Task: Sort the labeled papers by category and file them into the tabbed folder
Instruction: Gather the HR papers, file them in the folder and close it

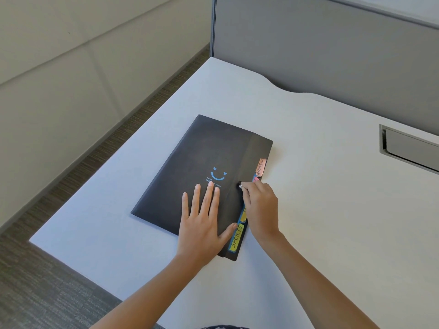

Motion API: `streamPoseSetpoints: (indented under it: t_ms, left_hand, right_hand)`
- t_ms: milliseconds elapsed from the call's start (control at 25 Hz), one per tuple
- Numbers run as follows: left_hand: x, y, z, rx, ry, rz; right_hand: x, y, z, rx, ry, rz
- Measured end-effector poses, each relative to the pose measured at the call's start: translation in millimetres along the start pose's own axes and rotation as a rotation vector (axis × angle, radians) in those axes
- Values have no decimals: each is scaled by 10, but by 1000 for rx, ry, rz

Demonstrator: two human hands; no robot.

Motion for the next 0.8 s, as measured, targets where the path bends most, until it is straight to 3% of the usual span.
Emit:
streamPoseSetpoints:
  t_ms: [280,400,800]
  left_hand:
    - [-33,-8,-1,5,-11,-5]
    - [-25,-5,-1,0,-7,-3]
    - [-16,-4,-3,4,1,7]
  right_hand:
    - [47,215,-91,-304,54,-343]
    - [68,235,-101,-343,58,-387]
    - [57,151,-67,-36,116,-106]
Point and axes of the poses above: each hand's wrist, its own z-axis towards the middle knuckle, its own x-axis out of the palm, y = z × x, the point moved 6 cm from there along z, towards the middle knuckle, and after that the axes turned 3 degrees about -y, right-handed, at the moved point
